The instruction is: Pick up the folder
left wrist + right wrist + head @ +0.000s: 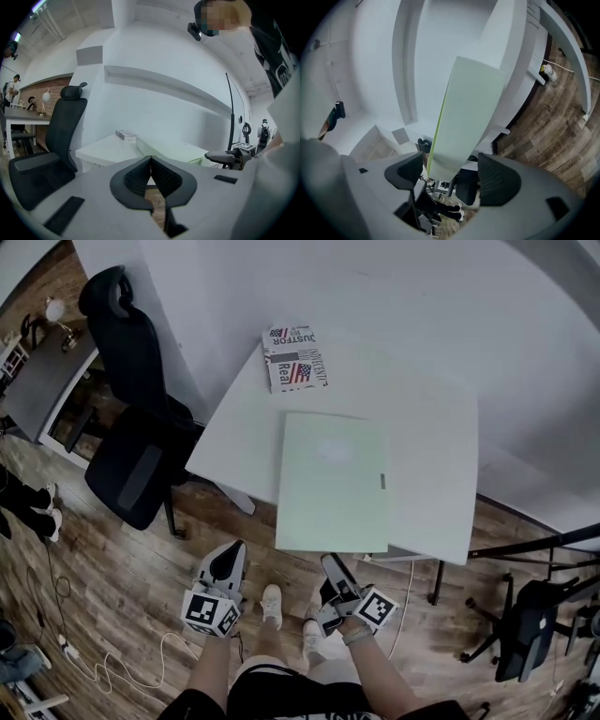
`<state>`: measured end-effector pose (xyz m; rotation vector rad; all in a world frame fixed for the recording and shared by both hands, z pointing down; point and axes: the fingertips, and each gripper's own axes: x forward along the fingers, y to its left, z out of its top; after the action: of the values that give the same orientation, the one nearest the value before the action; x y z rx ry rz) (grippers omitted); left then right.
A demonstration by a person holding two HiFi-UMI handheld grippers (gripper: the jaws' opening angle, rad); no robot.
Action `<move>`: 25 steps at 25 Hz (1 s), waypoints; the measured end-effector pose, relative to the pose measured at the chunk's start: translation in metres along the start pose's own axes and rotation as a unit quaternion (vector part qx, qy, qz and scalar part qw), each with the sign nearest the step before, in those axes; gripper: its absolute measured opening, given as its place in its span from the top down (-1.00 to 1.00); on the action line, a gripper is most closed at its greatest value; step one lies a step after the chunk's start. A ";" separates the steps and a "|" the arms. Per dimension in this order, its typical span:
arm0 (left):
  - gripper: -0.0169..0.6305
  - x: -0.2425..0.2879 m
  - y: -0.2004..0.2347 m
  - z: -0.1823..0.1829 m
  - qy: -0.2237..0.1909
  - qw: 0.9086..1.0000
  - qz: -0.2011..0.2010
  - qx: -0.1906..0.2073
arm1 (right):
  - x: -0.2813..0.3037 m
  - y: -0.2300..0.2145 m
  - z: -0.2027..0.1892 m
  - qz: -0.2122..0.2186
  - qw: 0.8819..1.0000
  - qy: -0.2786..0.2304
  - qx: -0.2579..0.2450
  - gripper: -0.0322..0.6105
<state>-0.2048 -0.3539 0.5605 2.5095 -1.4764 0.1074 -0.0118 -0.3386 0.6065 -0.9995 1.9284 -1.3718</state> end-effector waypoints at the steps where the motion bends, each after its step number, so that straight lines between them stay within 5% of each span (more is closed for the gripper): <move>1: 0.91 0.002 0.000 -0.002 0.000 1.000 -0.001 -0.002 | 0.002 0.003 0.000 0.004 1.000 -0.001 -0.005 -0.16; 25: 0.91 0.002 0.027 -0.020 0.000 0.999 0.018 -0.027 | 0.049 -0.012 0.011 -0.026 0.997 -0.066 0.029 -0.18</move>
<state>-0.2260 -0.3635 0.5849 2.4410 -1.5044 0.0737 -0.0273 -0.3873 0.6136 -1.0901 1.7672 -1.3470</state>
